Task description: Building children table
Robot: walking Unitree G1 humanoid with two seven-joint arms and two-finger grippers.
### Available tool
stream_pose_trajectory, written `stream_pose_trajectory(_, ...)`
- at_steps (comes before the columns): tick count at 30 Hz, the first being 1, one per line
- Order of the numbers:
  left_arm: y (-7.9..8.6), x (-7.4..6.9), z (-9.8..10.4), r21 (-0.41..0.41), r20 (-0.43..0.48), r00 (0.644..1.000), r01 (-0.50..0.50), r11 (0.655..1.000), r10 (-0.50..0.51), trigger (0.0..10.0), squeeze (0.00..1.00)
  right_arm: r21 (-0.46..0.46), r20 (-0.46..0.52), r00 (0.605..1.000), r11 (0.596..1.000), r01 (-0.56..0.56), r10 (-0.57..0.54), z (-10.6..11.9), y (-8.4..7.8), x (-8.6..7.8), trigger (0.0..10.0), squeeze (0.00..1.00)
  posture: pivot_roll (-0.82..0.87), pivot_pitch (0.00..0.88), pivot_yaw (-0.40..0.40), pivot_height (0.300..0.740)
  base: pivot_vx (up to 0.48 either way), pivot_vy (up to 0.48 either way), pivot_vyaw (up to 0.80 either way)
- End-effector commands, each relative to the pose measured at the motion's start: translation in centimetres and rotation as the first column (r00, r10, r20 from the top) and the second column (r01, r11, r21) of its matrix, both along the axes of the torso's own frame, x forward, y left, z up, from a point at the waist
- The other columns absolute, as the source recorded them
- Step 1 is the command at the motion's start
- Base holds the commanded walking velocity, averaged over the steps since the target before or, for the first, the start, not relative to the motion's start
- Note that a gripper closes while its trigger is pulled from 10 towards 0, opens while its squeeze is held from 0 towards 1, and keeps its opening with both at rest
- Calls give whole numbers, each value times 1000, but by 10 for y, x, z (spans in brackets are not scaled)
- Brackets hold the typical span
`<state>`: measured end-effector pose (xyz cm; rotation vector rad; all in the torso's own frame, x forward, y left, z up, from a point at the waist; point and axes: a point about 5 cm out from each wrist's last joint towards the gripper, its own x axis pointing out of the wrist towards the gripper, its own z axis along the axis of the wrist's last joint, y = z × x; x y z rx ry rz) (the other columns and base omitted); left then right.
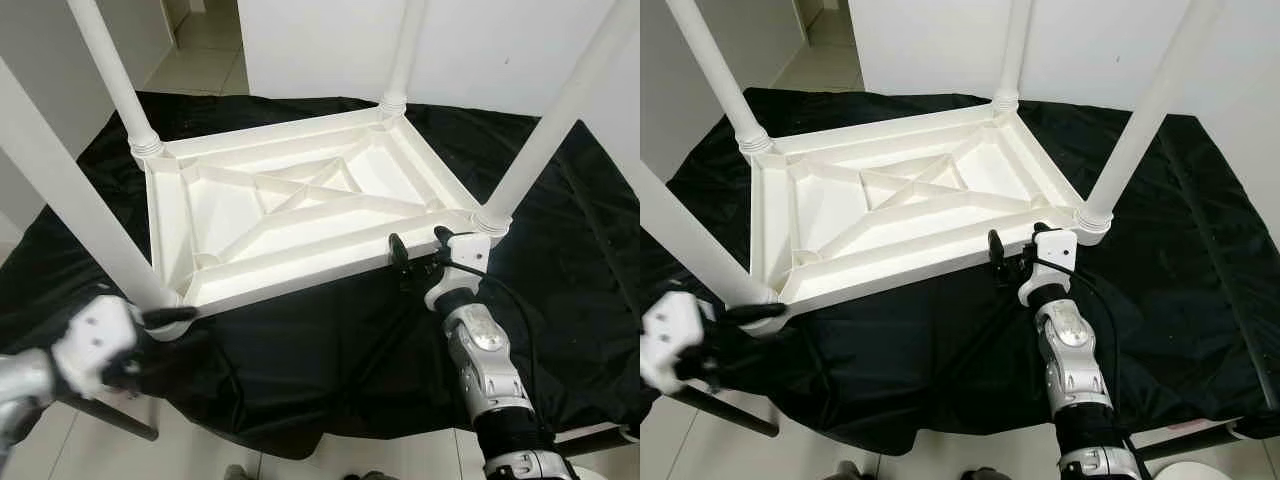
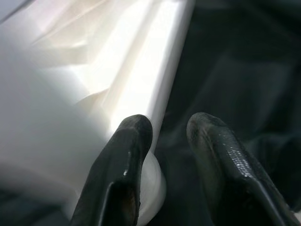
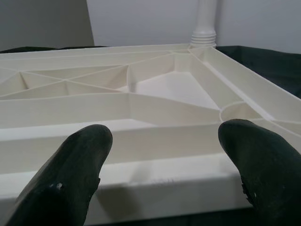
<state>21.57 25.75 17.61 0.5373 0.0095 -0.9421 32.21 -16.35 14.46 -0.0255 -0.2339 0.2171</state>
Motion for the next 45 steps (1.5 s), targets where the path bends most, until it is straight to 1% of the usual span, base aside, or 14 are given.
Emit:
stream_pose_trajectory(1,4,-6,-2,36,-57,996,65,997,-63,10000,0,-1,-6,1000,1000,-17,17,-3,3,1,10000,0,123,97,-25,740,0,0,0)
stream_pose_trajectory(7,32,-10,16,104,-33,998,-55,993,59,10000,0,-1,-7,998,998,-55,55,-1,10,6,10000,0,144,95,-46,740,0,0,0)
stream_pose_trajectory(9,49,-10,21,172,-4,990,-137,975,140,10000,0,-5,-8,997,997,-81,80,-2,16,10,10000,0,160,92,-56,740,0,0,0)
stream_pose_trajectory(18,68,2,28,233,107,957,-289,929,270,10000,0,0,-1,996,996,-92,92,0,20,14,10000,0,167,92,-58,740,0,0,0)
stream_pose_trajectory(20,67,14,35,158,190,927,-354,922,324,10000,0,6,4,995,995,-99,99,1,22,14,10000,0,161,96,-59,740,0,0,0)
stream_pose_trajectory(22,67,14,35,158,190,927,-354,922,324,10000,0,6,4,995,995,-99,99,1,22,14,10000,0,161,96,-59,740,0,0,0)
stream_pose_trajectory(24,69,30,41,123,294,868,-450,884,401,10000,0,11,10,994,994,-108,108,1,25,13,10000,0,146,99,-58,740,0,0,0)
stream_pose_trajectory(25,69,30,41,123,294,868,-450,884,401,10000,0,11,10,994,994,-108,108,1,25,13,10000,0,146,99,-58,740,0,0,0)
stream_pose_trajectory(27,72,41,46,89,357,811,-524,847,464,10000,0,12,12,994,994,-113,113,1,26,12,10000,0,139,101,-58,740,0,0,0)
stream_pose_trajectory(32,66,51,48,24,387,782,-539,842,489,10000,0,11,13,994,994,-111,111,0,25,12,10000,0,133,100,-57,740,0,0,0)
stream_pose_trajectory(35,61,54,48,-5,385,780,-533,846,494,10000,0,11,13,994,994,-109,109,0,24,12,10000,0,126,98,-55,740,0,0,0)
stream_pose_trajectory(36,51,60,51,-80,403,767,-514,854,500,10000,0,16,13,994,994,-105,105,0,24,12,10000,0,125,98,-52,740,0,0,0)
stream_pose_trajectory(43,32,65,50,-210,362,801,-427,879,476,10000,0,23,14,995,995,-99,98,1,23,13,10000,0,123,94,-50,740,0,0,0)
stream_pose_trajectory(45,15,61,47,-264,329,851,-333,905,410,10000,0,26,15,995,995,-99,99,1,24,14,10000,0,124,93,-51,740,0,0,0)
